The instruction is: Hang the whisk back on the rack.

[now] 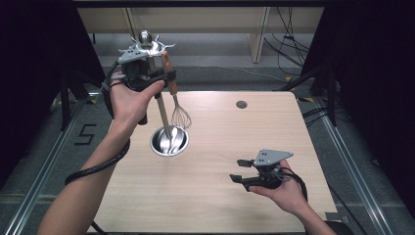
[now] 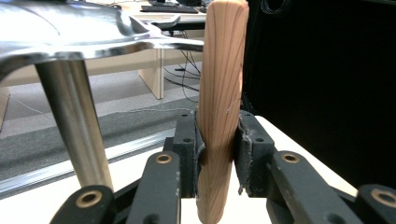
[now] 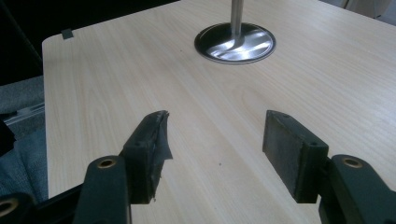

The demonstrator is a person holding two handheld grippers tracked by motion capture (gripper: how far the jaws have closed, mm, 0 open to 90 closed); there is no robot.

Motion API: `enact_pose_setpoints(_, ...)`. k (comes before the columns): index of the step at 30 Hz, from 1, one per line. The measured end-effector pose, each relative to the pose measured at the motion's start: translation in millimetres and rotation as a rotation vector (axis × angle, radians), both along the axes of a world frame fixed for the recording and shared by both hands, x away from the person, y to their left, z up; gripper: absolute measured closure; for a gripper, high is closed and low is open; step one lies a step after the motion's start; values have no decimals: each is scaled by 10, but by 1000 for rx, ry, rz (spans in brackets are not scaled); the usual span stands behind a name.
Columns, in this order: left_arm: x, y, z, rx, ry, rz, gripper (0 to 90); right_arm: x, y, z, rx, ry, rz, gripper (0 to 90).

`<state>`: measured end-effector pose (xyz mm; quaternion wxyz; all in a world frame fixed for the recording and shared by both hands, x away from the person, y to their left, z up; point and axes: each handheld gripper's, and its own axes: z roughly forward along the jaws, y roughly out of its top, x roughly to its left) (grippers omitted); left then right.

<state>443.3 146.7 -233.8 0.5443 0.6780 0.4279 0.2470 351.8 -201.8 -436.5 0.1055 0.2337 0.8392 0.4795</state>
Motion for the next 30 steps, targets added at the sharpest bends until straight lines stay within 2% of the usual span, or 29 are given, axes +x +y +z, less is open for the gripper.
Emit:
enact_pose_setpoints(3,13,15,-3,-3,2,8,715,1,3,-3,3,-2,1,411)
enact_pose_setpoints(6,19,34,-6,-11,2,13,715,-14,11,-7,7,17,-3,410)
enact_pose_setpoints(15,36,97,-46,-20,2,25,714,-6,9,-11,3,7,4,408)
enact_pose_setpoints(17,36,110,-58,-23,-3,24,712,-22,13,-13,1,33,-2,407)
enact_pose_setpoints(19,33,117,-63,-24,-5,25,711,-18,12,-12,-2,31,2,407)
enact_pose_setpoints(21,31,123,-71,-23,-11,24,709,-6,7,-9,-8,10,9,405)
enact_pose_setpoints(24,33,134,-95,-15,-18,27,702,-19,12,-12,-2,26,6,403)
enact_pose_setpoints(26,33,141,-113,-21,-23,27,697,-2,3,-12,-8,3,15,402)
enact_pose_setpoints(29,25,151,-123,-23,-30,22,695,-3,2,-14,-9,5,13,399)
enact_pose_setpoints(30,21,154,-122,-20,-32,20,694,-24,11,-15,-3,35,3,399)
